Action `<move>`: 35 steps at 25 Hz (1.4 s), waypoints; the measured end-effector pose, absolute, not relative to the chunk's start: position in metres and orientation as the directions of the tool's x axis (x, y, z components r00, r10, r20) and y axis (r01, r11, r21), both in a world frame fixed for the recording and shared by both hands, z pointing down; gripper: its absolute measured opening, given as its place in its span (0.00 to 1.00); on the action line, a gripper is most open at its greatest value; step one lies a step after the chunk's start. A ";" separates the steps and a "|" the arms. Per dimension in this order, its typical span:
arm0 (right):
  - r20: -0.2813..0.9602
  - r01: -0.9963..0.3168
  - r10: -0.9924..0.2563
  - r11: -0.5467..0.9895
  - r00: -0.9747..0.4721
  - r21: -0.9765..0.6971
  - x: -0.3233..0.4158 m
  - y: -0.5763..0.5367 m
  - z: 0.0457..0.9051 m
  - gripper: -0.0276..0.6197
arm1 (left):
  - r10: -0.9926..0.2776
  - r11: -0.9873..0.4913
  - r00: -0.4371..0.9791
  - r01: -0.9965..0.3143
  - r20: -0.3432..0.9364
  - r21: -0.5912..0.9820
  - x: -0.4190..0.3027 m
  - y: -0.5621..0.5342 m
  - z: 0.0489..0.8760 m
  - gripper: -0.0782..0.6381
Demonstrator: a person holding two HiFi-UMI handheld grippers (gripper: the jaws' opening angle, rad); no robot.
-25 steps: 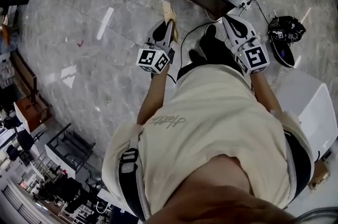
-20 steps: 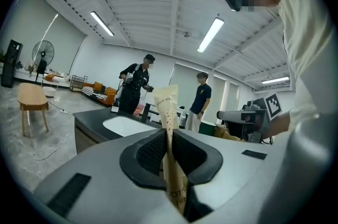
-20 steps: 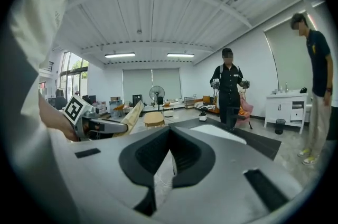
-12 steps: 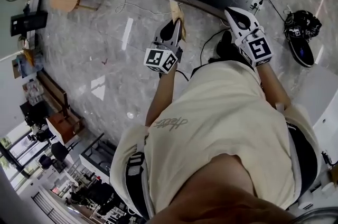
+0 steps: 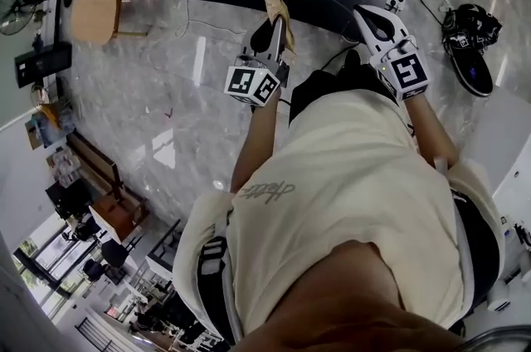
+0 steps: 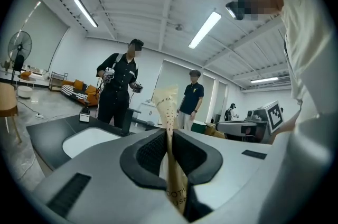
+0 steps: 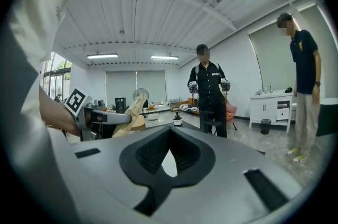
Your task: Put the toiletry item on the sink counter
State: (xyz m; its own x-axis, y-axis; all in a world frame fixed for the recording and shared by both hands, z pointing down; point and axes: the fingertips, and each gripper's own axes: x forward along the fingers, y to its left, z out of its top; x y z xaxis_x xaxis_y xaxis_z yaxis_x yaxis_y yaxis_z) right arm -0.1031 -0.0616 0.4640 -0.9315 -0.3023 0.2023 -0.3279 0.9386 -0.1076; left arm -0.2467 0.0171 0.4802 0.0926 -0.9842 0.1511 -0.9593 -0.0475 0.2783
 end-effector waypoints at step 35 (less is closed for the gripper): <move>0.321 -0.845 -0.796 0.535 -0.514 -0.028 -0.068 -0.125 0.465 0.03 | -0.637 -0.471 0.676 -0.721 0.370 0.507 -0.208 -0.161 0.608 0.16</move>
State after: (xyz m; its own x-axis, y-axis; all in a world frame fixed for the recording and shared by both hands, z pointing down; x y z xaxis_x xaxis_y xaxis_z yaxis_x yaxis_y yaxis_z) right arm -0.0683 -0.1250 0.4648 -0.5140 -0.7956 0.3206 -0.8447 0.5345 -0.0276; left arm -0.2084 -0.1609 0.6081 0.6764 -0.6371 0.3696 -0.7213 -0.4714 0.5074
